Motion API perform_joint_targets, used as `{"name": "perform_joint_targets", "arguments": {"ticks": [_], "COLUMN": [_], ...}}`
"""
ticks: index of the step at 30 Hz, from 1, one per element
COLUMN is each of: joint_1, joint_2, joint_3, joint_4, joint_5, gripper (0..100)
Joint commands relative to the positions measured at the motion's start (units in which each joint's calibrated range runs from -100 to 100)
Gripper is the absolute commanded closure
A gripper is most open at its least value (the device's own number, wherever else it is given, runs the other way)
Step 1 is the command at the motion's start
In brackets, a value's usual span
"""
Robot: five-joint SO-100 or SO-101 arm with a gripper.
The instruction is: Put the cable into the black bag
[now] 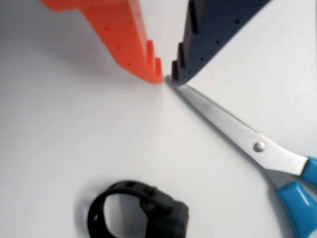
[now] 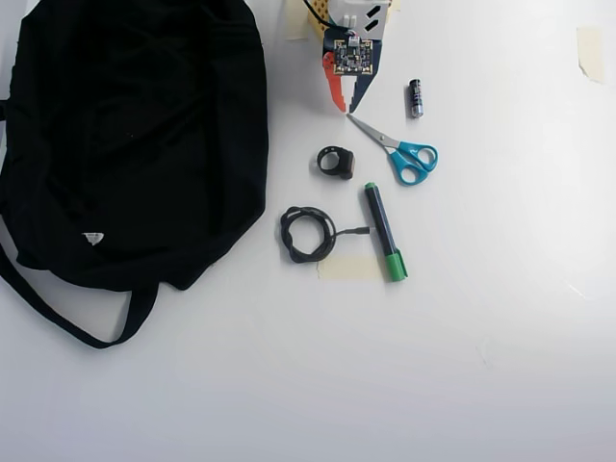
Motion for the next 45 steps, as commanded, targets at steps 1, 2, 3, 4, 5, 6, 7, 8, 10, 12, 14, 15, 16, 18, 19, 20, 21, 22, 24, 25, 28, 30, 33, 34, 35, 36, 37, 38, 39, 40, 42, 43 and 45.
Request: {"name": "perform_joint_targets", "arguments": {"ticks": [1,2,3,4,5,6,7,8,10,12,14,15,16,18,19,20,21,22,24,25,28,30,33,34,35,36,37,38,39,40,42,43,45], "joint_1": [-0.4,-0.4,-0.5,-0.5,-0.5,-0.5,-0.5,-0.5,-0.5,-0.5,-0.5,-0.5,-0.5,-0.5,-0.5,-0.5,-0.5,-0.4,-0.4,-0.4,-0.7,-1.8,-3.9,-4.7,-5.3,-5.8,-6.3,-6.5,-6.6,-6.6,-6.6,-6.5,-6.3], "joint_2": [-0.6,-0.6,-0.7,-0.7,-0.7,-0.7,-0.7,-0.7,-0.3,-0.2,-0.1,0.0,0.0,0.1,0.1,0.1,0.1,0.2,0.2,0.6,5.4,10.7,19.9,22.9,25.9,28.7,31.6,34.2,36.8,39.5,44.7,47.5,52.4], "joint_3": [1.1,1.1,1.1,1.1,1.1,1.1,1.1,1.1,1.1,0.8,0.5,0.0,-0.5,-2.5,-3.8,-5.1,-6.6,-8.1,-11.1,-12.6,-17.1,-20.6,-26.4,-28.5,-30.6,-32.9,-35.3,-38.0,-40.9,-43.8,-50.0,-53.0,-59.0], "joint_4": [2.0,2.0,2.0,2.0,2.0,1.9,1.9,1.6,0.9,-0.5,-2.7,-4.0,-5.1,-6.7,-7.2,-7.6,-8.1,-8.8,-10.5,-11.9,-18.3,-22.6,-27.8,-29.4,-30.9,-32.0,-32.8,-33.4,-33.9,-34.2,-34.3,-34.3,-34.3], "joint_5": [-0.1,-0.1,-0.1,-0.1,-0.1,-0.1,-0.1,-0.1,-0.1,-0.2,-0.2,-0.2,-0.2,-0.3,-0.3,-0.3,-0.3,-0.3,-0.3,-0.3,-0.3,-0.3,-0.3,-0.3,-0.3,-0.2,-0.2,-0.2,-0.2,-0.2,-0.2,-0.2,-0.2], "gripper": [98,98,98,98,98,98,98,98,98,98,98,98,98,98,98,98,98,98,98,98,98,98,98,98,98,98,98,98,98,98,98,98,98]}}
